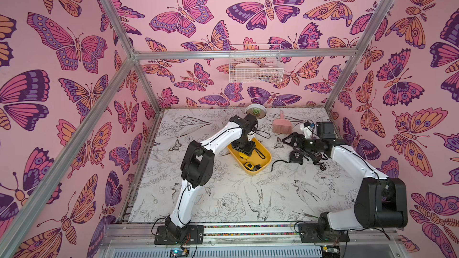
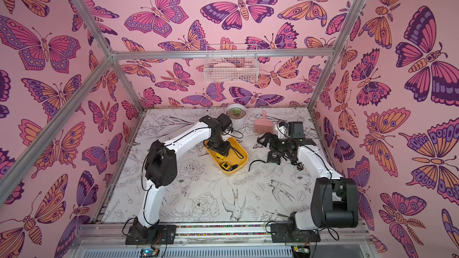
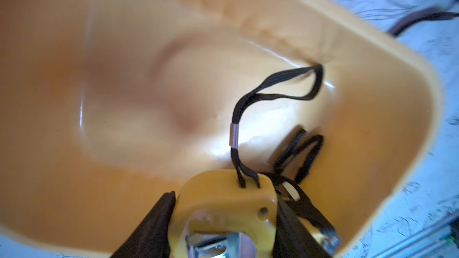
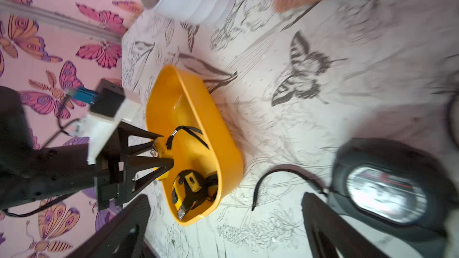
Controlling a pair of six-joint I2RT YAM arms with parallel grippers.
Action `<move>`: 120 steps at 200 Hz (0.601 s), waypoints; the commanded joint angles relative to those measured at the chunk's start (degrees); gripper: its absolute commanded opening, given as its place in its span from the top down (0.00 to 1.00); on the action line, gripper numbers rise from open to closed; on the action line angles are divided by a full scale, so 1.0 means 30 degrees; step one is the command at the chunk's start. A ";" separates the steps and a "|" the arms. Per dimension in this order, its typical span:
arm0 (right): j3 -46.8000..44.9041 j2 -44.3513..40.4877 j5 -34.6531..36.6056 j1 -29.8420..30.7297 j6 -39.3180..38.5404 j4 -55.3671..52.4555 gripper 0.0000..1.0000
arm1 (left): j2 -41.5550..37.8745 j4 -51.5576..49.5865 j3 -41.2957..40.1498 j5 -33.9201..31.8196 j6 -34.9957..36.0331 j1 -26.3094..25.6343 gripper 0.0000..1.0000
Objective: Take the tape measure out of the storage box
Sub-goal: Pick up the tape measure from the storage box, then place the tape measure at the center of the board.
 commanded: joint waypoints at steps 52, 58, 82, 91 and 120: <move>0.1573 0.3250 -0.4011 0.2378 0.0280 0.1877 0.11 | -0.2202 0.1453 -0.0934 0.3585 0.2240 -0.0768 0.72; 0.1582 0.3323 -0.4298 0.2486 0.0457 0.2193 0.13 | -0.2329 0.1591 -0.1061 0.3748 0.2296 -0.0762 0.72; 0.1831 0.3489 -0.4591 0.3192 0.0251 0.1989 0.16 | -0.2626 0.2120 -0.1223 0.4540 0.2552 -0.0788 0.72; 0.1795 0.3535 -0.4873 0.3396 0.0308 0.2165 0.18 | -0.2685 0.2215 -0.1188 0.4761 0.2618 -0.0789 0.72; 0.1549 0.3753 -0.5324 0.3845 0.0218 0.2289 0.23 | -0.2721 0.2584 -0.1061 0.5094 0.2715 -0.0796 0.72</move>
